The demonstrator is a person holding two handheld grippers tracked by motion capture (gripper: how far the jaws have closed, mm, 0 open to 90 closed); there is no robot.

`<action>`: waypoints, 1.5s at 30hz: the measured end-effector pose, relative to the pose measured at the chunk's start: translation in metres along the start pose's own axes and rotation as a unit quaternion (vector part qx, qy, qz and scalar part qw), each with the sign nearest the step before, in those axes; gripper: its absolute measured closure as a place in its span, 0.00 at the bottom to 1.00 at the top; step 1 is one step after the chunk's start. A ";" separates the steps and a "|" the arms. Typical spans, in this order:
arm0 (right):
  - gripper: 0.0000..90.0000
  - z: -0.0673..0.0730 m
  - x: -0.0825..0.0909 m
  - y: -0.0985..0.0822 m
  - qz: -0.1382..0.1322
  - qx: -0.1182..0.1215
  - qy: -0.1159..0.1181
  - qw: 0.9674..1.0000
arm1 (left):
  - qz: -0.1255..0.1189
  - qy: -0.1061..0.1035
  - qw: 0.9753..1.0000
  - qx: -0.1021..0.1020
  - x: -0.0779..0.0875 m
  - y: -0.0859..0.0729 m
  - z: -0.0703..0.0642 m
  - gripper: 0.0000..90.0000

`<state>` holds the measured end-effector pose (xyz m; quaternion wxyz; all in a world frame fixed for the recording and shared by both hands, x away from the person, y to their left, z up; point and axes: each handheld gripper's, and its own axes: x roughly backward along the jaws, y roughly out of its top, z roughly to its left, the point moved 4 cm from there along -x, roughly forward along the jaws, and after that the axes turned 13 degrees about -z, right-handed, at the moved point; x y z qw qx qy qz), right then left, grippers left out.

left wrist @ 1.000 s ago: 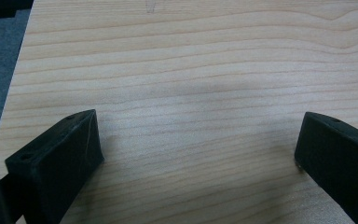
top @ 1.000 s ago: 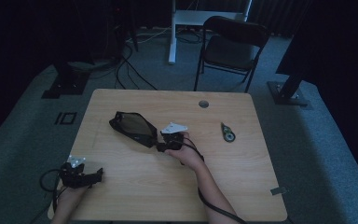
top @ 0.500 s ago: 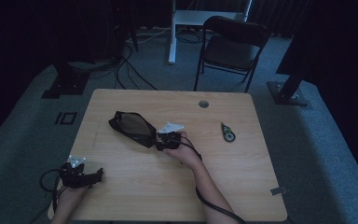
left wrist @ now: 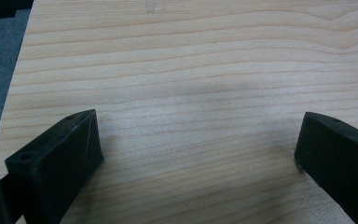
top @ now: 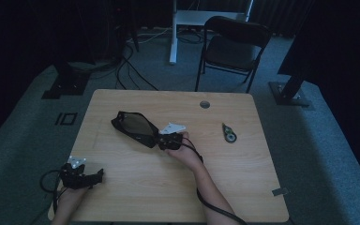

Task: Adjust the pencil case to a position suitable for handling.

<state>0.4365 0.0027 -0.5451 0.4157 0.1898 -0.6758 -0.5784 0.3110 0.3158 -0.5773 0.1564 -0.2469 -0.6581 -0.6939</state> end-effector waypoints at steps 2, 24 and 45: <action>0.81 -0.001 0.003 -0.001 -0.001 -0.002 -0.002 1.000 | 0.000 0.000 1.000 0.000 0.000 0.000 0.000 0.01; 0.81 -0.023 0.053 -0.020 -0.007 -0.039 -0.043 0.998 | 0.000 0.000 1.000 0.000 0.000 0.000 0.000 0.01; 0.81 -0.044 0.120 -0.040 -0.010 -0.039 -0.101 0.994 | -0.001 0.000 1.000 0.000 0.000 0.000 0.000 0.01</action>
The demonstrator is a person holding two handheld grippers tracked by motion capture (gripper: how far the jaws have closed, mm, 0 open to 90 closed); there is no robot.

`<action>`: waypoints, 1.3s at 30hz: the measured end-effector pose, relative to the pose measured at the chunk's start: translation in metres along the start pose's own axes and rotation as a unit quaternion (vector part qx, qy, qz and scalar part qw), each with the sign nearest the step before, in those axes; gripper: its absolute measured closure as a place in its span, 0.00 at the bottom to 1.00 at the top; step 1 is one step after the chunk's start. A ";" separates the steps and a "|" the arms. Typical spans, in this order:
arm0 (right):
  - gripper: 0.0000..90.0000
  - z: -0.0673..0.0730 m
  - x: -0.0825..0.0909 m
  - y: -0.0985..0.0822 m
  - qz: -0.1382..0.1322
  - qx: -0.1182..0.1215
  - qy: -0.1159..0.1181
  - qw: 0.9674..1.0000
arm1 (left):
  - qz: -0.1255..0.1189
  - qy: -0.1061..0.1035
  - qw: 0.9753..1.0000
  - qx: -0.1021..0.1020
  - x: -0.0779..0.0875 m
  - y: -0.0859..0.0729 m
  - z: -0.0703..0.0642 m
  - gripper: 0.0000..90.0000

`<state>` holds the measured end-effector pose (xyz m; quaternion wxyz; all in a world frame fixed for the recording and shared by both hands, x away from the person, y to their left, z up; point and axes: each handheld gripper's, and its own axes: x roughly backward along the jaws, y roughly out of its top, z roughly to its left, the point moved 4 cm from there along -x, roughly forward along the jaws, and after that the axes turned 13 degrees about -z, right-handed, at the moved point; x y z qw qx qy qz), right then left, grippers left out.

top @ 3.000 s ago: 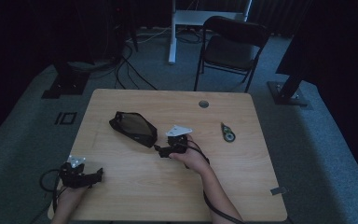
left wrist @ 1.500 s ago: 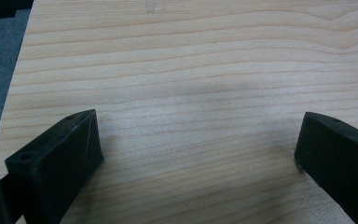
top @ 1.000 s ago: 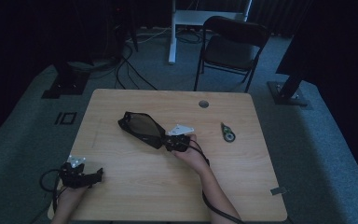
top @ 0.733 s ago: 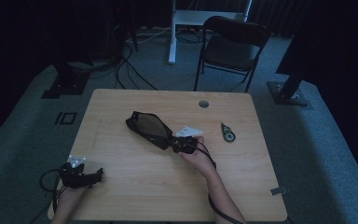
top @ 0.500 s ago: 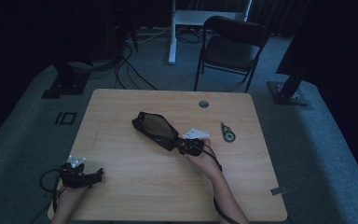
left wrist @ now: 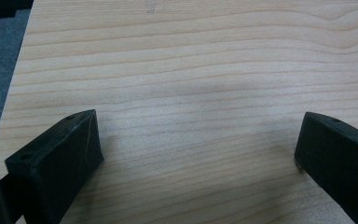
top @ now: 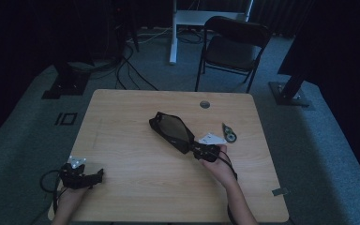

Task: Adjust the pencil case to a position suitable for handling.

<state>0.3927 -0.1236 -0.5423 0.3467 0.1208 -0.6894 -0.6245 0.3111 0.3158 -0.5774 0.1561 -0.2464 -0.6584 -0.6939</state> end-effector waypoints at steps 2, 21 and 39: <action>0.81 -0.003 0.008 -0.001 -0.003 -0.001 -0.008 1.000 | 0.000 0.000 1.000 0.000 0.000 0.000 0.000 0.01; 0.81 -0.018 0.059 -0.024 -0.006 -0.016 -0.064 0.998 | 0.001 0.000 1.000 -0.001 0.000 0.000 0.000 0.01; 0.81 -0.002 0.104 -0.036 -0.015 -0.024 -0.095 0.995 | 0.001 0.000 1.000 -0.001 0.000 0.000 0.000 0.01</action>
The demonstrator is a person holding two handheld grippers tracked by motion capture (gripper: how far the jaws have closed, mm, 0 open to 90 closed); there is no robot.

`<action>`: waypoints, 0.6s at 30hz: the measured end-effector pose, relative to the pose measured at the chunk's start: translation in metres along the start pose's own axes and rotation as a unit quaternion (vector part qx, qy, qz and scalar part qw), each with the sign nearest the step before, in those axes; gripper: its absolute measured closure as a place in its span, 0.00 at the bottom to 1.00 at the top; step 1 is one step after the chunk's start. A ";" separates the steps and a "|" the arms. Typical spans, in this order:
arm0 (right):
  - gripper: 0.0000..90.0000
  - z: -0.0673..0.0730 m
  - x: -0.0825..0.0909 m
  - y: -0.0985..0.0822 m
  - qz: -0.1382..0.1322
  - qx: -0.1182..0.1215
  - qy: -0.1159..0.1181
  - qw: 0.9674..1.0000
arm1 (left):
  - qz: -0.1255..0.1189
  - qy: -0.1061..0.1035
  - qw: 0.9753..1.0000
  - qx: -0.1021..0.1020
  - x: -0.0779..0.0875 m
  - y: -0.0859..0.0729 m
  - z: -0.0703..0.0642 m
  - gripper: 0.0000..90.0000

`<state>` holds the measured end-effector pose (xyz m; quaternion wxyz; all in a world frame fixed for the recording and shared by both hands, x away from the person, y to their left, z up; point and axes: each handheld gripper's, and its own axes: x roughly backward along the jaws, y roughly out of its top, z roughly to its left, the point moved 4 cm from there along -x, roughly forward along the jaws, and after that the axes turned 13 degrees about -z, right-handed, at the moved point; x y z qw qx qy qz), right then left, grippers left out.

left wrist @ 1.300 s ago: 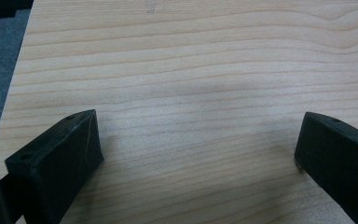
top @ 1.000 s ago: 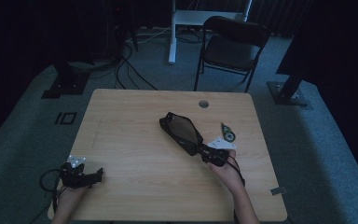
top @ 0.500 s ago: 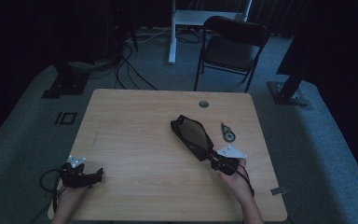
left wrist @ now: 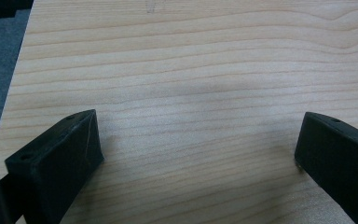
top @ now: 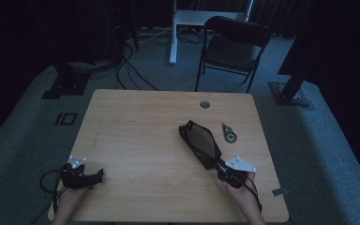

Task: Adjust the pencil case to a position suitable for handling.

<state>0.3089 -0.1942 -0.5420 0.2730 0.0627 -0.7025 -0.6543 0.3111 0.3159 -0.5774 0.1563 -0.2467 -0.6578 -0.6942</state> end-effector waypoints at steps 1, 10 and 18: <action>0.81 0.000 0.002 -0.001 0.000 0.001 -0.002 1.000 | 0.000 0.000 1.000 0.000 0.000 0.000 0.000 0.01; 0.81 0.012 0.018 -0.011 0.005 -0.012 -0.013 1.000 | 0.000 0.000 1.000 0.000 0.000 0.000 0.000 0.01; 0.81 0.018 0.025 -0.015 0.003 -0.007 -0.028 1.000 | 0.000 0.000 1.000 0.000 0.000 0.000 0.000 0.01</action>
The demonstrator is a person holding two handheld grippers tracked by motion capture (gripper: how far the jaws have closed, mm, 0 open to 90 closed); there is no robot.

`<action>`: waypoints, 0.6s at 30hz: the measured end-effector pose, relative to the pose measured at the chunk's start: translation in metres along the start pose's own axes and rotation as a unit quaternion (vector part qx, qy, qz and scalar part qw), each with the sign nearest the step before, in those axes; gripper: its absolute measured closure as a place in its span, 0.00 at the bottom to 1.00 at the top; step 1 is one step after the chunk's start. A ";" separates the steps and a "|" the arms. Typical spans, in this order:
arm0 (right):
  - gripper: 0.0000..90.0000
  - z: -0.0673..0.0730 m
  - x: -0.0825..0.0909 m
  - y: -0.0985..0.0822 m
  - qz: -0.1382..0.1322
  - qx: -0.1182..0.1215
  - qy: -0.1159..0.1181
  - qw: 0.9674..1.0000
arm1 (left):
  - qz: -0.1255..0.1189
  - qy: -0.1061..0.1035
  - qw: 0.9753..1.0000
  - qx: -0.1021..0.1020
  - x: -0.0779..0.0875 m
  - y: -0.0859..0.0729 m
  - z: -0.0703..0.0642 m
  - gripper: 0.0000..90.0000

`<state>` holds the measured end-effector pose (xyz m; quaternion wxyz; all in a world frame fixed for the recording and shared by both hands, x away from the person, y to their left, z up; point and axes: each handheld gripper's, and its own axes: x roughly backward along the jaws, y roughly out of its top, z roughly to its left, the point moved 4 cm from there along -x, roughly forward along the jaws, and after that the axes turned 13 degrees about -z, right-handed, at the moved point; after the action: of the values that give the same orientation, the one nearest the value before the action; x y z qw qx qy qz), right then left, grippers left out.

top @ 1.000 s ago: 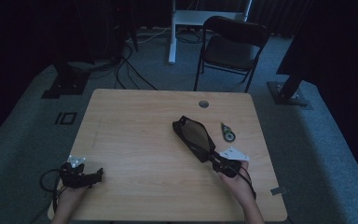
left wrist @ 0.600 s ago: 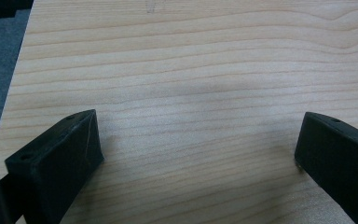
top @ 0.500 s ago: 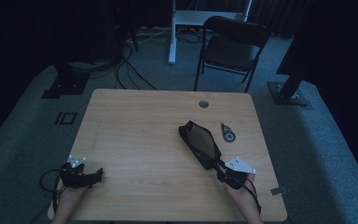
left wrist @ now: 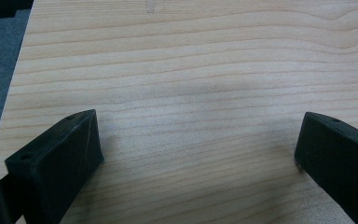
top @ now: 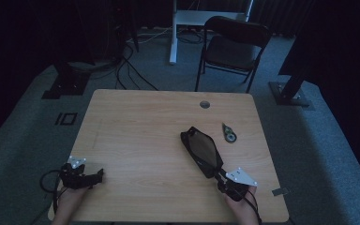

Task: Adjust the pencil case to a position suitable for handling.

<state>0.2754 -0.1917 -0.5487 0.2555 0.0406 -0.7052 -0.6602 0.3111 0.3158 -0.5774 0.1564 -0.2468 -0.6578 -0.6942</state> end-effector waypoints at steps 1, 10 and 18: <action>0.81 -0.001 0.000 0.000 -0.003 -0.003 0.000 1.000 | 0.000 0.000 1.000 0.000 0.000 0.000 0.000 0.01; 0.68 -0.001 0.008 0.011 -0.015 0.007 0.002 1.000 | 0.000 0.000 1.000 0.000 0.000 0.000 0.000 0.01; 0.55 -0.006 0.014 0.027 -0.035 -0.005 0.016 0.999 | 0.000 0.000 1.000 0.000 0.000 0.000 0.000 0.01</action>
<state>0.2734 -0.1994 -0.5188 0.2439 0.0746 -0.6958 -0.6715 0.3110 0.3158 -0.5774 0.1564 -0.2469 -0.6578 -0.6942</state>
